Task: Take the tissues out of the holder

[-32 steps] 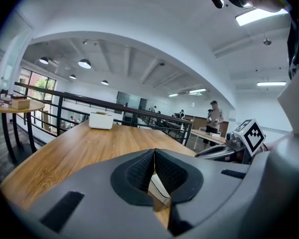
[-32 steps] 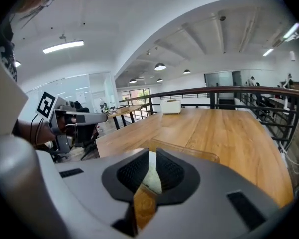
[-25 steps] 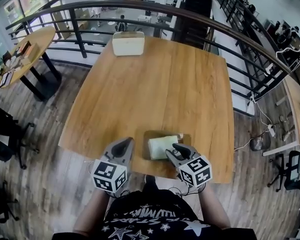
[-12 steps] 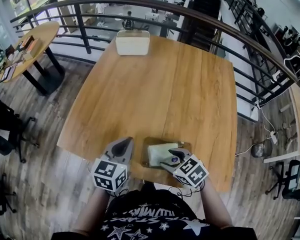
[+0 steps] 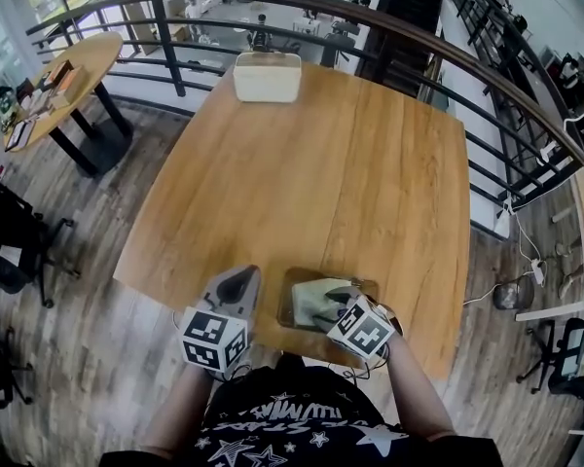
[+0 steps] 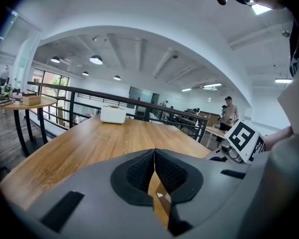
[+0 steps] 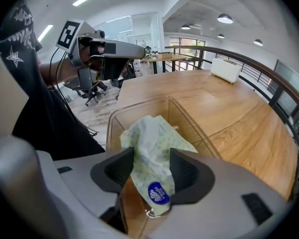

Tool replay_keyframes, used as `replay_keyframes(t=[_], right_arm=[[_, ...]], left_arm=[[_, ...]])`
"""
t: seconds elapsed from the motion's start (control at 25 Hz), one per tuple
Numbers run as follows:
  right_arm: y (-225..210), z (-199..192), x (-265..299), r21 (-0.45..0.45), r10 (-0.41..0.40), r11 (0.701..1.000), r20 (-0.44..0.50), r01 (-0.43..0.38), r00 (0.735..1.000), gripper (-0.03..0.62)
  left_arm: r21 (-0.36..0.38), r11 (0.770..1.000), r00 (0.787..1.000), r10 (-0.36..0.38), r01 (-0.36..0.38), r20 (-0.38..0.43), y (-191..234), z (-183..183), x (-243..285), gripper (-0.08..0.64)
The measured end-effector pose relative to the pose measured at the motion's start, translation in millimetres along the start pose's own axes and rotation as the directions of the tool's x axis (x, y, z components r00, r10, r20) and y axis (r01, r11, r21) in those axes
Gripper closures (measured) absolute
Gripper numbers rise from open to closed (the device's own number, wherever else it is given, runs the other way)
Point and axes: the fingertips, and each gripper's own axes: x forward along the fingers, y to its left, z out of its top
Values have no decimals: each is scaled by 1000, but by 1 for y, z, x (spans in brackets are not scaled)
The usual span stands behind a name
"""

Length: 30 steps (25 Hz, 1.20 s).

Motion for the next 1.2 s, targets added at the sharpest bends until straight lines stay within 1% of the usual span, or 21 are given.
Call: replay_keyframes(t=[0.2,0.32,0.44,0.56,0.64,0.72,0.84,0.92,1.04,1.2], right_arm=[[-2,6,9,3,11,1000,2,-11,1000,376],[-2,8,8,7,5,1000,-8,-5,1000,411],[-1,11,8,-11,-5,1000,-3,5,1000,431],[3,8,5,4,-18,1000,-4,18,1000,457],[4,7,3,-3,-30,1000,0,30,1000,473],[4,7,-1,-16,-49,999,13,49,999,490],[2,8,-6,-10,-93,996,41,94,995,513],[3,10,-9,-11,-122,992,45,122,992,522],[5,14,-15,-11,-152,988,54,152,987,526],[7,18,-31,7,-204,979,111,205,973,531]], left_arm=[[-2,1000,1000,4,-4,-3,12,0,-2,546],[2,1000,1000,-3,3,-6,10,2,-2,546],[11,1000,1000,-14,14,-10,8,2,-3,545],[15,1000,1000,-23,23,-10,4,1,-4,545],[17,999,1000,-27,27,-10,-1,-1,-6,546],[20,999,1000,-29,30,-11,-5,-2,-8,546],[22,999,999,-32,32,-8,-7,-3,-12,546],[22,999,999,-36,36,-7,-7,-3,-17,546],[22,999,999,-38,38,-4,-6,-3,-26,545],[28,999,999,-43,43,1,-10,-5,-35,546]])
